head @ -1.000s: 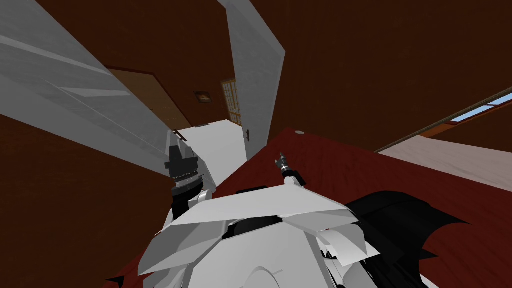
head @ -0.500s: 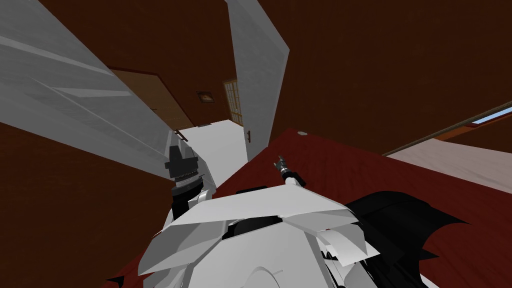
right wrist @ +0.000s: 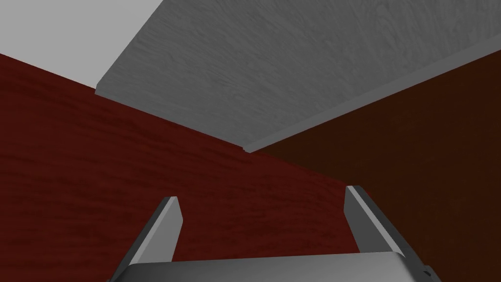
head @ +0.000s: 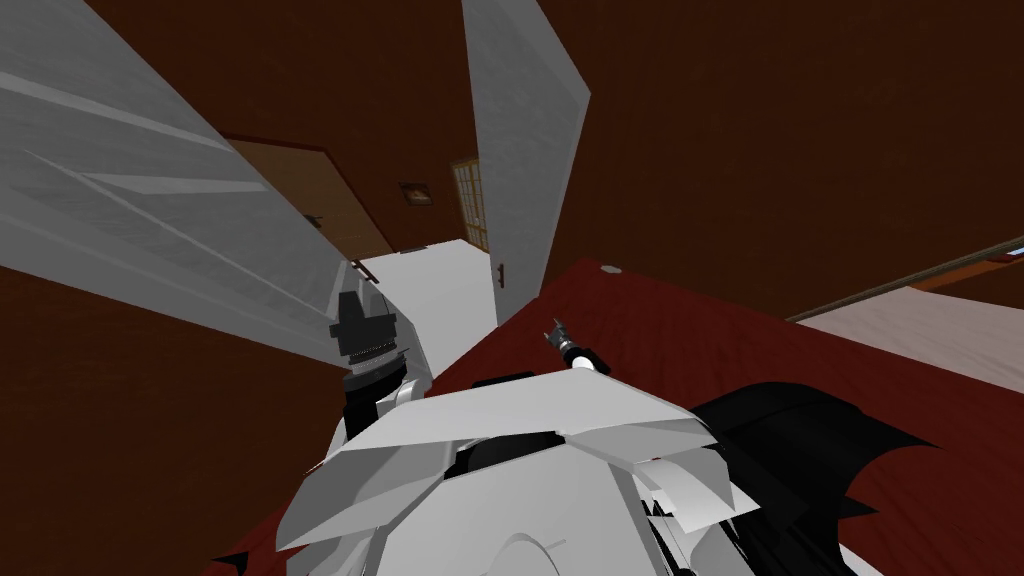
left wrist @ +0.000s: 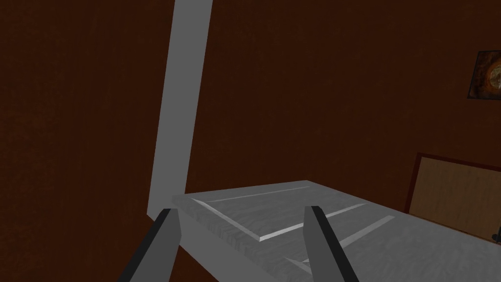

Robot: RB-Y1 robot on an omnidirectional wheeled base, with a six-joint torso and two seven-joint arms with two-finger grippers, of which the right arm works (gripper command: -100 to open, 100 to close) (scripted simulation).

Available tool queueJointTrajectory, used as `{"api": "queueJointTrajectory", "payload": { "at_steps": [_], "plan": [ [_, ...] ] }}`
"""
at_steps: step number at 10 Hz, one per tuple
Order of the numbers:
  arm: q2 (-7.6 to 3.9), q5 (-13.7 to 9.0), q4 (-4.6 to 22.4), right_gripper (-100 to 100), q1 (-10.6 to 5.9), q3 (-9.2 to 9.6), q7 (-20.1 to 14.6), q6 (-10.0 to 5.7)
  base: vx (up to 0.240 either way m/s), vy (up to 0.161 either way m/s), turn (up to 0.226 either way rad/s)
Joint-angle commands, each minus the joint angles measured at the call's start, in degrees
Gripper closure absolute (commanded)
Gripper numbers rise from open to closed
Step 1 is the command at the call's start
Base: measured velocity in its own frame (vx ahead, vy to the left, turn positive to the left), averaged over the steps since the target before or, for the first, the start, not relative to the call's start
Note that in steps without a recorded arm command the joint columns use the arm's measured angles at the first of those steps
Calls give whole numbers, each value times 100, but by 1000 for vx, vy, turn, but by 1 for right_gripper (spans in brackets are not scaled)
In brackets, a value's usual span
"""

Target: Push the door open

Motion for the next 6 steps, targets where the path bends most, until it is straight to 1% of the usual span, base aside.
{"api": "queueJointTrajectory", "payload": {
  "at_steps": [1,5,6],
  "plan": [
    [121,15,-9,-100,-13,-78,36,188,67,-15,22],
    [124,-697,341,-100,-37,-109,385,601,83,-17,60],
    [127,-907,429,-100,-43,-117,472,704,103,-5,57]
  ]
}}
